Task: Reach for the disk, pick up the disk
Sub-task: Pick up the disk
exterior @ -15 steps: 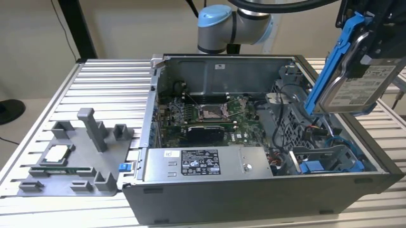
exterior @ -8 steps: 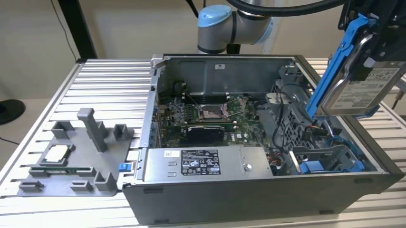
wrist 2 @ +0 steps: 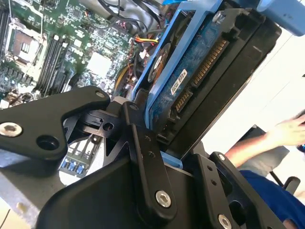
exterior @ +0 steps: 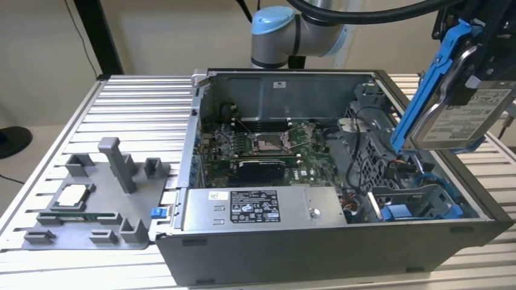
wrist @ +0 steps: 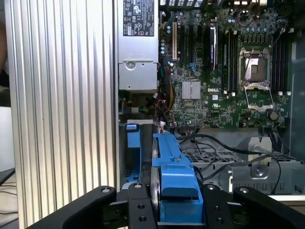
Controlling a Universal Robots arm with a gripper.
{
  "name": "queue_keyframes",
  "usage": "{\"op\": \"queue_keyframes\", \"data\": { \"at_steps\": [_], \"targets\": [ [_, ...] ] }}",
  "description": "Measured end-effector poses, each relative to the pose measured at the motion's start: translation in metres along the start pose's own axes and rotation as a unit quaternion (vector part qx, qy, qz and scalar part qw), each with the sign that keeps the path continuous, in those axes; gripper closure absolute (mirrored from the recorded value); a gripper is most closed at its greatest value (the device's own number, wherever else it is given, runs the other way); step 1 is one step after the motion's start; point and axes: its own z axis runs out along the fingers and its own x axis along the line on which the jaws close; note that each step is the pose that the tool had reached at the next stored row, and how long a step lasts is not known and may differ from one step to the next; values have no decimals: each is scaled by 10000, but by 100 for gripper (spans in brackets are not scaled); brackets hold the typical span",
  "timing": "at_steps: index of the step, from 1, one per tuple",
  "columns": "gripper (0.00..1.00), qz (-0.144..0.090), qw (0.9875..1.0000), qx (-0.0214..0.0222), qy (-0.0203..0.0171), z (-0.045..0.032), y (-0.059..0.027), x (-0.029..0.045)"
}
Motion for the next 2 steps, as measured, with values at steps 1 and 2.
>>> {"op": "queue_keyframes", "data": {
  "at_steps": [1, 2],
  "targets": [
    [100, 0, 10000, 0, 0, 0, 0, 0],
    [100, 0, 10000, 0, 0, 0, 0, 0]
  ]
}}
